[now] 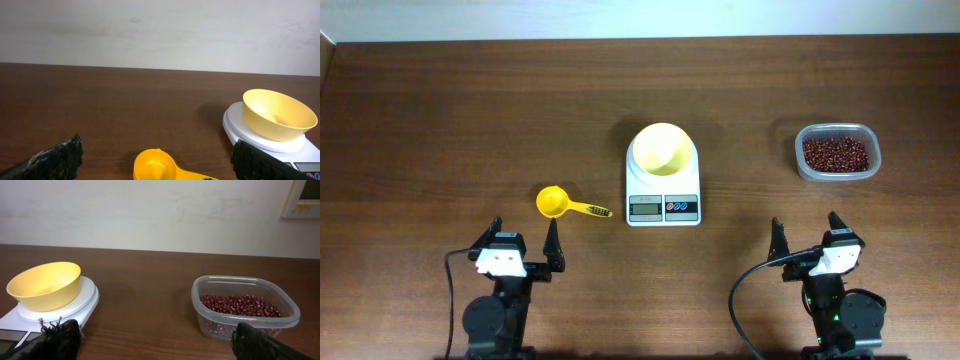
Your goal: Scoop item into bowl and weigh 50g on scale
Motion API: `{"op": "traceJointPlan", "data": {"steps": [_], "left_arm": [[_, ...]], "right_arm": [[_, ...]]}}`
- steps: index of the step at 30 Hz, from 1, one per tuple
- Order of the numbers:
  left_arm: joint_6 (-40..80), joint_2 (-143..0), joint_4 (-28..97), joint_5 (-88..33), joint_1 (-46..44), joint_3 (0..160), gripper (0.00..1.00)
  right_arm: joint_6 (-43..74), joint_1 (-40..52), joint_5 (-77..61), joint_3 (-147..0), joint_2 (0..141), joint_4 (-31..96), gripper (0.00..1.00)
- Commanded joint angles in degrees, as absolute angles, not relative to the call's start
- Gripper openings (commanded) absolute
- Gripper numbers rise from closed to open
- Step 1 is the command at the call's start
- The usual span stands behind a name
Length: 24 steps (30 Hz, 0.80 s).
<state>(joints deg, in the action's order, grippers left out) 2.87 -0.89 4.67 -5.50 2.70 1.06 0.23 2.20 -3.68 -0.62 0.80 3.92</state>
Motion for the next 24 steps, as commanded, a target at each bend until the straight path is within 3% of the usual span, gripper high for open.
{"op": "traceJointPlan", "data": {"steps": [1, 24], "left_arm": [[3.2, -0.3, 4.8, -4.7, 2.5, 0.8, 0.99], [3.2, -0.3, 3.2, -1.7, 2.5, 0.8, 0.99]], "right_arm": [[0.8, 2.6, -3.6, -0.3, 0.5, 4.3, 0.99], [0.9, 2.6, -3.6, -0.3, 0.5, 4.3, 0.99]]}}
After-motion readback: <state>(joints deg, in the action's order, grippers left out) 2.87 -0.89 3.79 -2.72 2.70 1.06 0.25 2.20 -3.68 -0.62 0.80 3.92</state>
